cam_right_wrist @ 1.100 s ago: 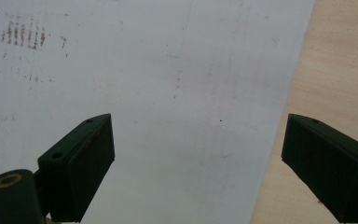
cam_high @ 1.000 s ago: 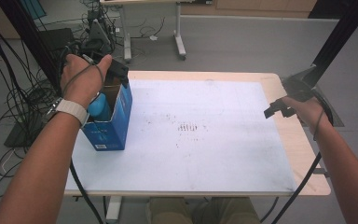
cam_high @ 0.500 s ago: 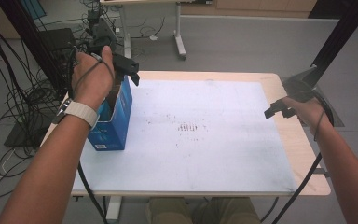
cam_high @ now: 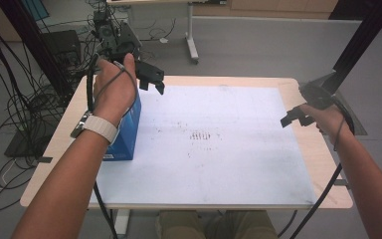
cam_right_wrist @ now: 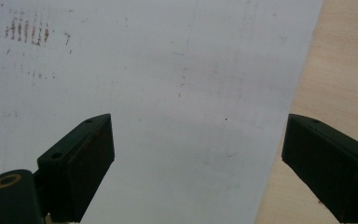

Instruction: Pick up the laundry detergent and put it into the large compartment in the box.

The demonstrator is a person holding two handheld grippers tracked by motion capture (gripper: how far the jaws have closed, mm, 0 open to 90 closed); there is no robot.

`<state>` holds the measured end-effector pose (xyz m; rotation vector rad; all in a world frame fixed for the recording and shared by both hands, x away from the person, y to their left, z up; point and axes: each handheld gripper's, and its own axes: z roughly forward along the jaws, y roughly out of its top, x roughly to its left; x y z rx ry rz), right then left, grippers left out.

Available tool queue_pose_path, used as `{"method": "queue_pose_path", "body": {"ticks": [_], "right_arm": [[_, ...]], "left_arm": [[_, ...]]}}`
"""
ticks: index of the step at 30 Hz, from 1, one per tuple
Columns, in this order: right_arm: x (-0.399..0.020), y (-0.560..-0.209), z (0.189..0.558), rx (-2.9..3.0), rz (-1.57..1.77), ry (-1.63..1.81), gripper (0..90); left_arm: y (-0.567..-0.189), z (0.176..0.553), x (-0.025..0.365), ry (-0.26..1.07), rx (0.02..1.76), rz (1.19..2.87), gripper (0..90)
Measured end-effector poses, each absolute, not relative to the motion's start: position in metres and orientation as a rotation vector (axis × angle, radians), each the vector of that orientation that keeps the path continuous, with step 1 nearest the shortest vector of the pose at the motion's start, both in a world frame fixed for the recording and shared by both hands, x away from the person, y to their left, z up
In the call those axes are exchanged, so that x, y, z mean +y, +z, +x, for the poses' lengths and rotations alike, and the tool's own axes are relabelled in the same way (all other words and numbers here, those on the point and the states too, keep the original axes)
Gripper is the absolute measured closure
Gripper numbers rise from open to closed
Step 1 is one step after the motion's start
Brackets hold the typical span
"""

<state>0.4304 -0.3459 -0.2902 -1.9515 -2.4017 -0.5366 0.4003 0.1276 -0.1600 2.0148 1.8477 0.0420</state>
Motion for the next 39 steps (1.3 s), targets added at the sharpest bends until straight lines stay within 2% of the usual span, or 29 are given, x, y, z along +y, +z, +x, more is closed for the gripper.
{"method": "queue_pose_path", "body": {"ticks": [13,22,39], "right_arm": [[-0.346,-0.291,0.430,-2.397,-1.949,-0.550,9.1],[-0.347,-0.293,0.430,-2.397,-1.947,-0.549,9.1],[-0.347,-0.295,0.428,-2.395,-1.944,-0.548,9.1]], "left_arm": [[-0.166,0.392,0.098,0.033,1.802,2.061,4.2],[-0.181,0.389,0.088,-0.030,1.801,2.034,4.1],[-0.195,0.385,0.060,0.116,1.838,2.136,4.1]]}}
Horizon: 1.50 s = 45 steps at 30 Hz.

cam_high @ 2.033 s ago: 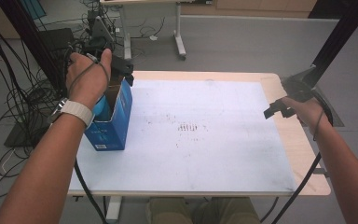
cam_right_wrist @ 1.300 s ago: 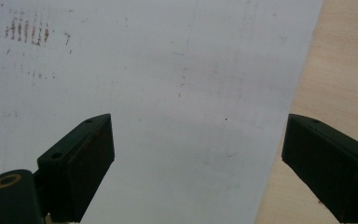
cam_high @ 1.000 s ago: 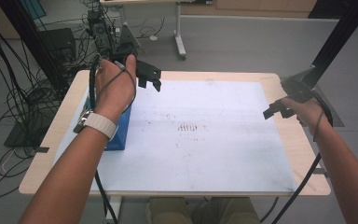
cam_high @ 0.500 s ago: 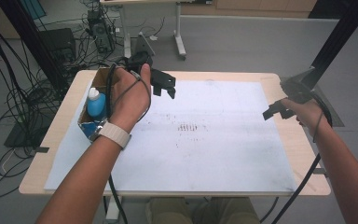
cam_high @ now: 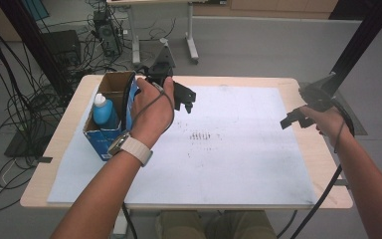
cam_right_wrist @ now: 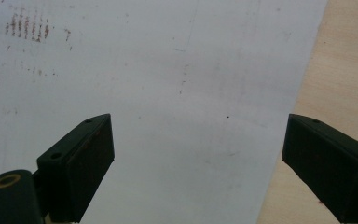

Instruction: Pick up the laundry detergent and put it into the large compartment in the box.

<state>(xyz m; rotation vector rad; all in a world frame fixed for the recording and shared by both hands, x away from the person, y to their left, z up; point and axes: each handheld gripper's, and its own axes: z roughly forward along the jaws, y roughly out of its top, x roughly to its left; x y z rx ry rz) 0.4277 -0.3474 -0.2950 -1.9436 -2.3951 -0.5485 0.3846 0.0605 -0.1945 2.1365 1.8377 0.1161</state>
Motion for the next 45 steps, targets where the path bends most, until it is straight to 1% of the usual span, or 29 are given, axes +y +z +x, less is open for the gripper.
{"method": "queue_pose_path", "body": {"ticks": [3,5,8,10,20,45], "right_arm": [[-0.347,-0.296,0.428,-2.397,-1.941,-0.550,9.1],[-0.346,-0.296,0.427,-2.397,-1.938,-0.551,9.1],[-0.345,-0.296,0.427,-2.401,-1.932,-0.550,9.1],[-0.344,-0.297,0.427,-2.404,-1.928,-0.549,9.1],[-0.345,-0.304,0.427,-2.392,-1.929,-0.545,9.0],[-0.351,-0.302,0.427,-2.387,-1.939,-0.550,9.1]], "left_arm": [[-0.200,0.384,0.059,0.063,1.838,2.110,4.1],[-0.205,0.384,0.058,0.082,1.852,2.124,4.4],[-0.211,0.384,0.057,0.063,1.858,2.109,4.3],[-0.214,0.385,0.055,0.087,1.869,2.116,4.3],[-0.227,0.389,0.049,0.100,1.873,2.128,4.3],[-0.232,0.392,0.047,0.099,1.882,2.117,4.3]]}}
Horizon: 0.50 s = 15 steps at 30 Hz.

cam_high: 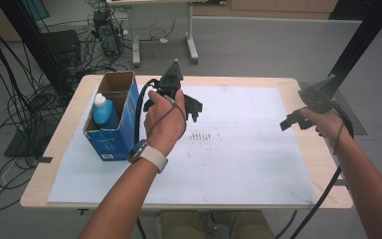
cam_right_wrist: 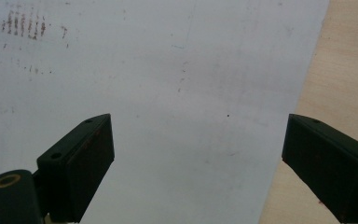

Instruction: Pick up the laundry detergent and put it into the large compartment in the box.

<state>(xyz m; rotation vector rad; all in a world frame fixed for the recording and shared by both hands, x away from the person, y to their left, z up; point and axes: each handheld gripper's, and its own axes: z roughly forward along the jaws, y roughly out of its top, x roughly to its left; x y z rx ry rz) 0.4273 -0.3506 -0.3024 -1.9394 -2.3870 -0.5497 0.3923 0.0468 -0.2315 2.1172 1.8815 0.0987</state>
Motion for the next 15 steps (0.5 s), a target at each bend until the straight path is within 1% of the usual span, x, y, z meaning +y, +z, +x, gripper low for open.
{"method": "queue_pose_path", "body": {"ticks": [15], "right_arm": [[-0.3522,-0.3022,0.4257,-2.385,-1.939,-0.557,9.1]], "left_arm": [[-0.2307,0.3910,0.0469,0.094,1.876,2.110,4.2]]}}
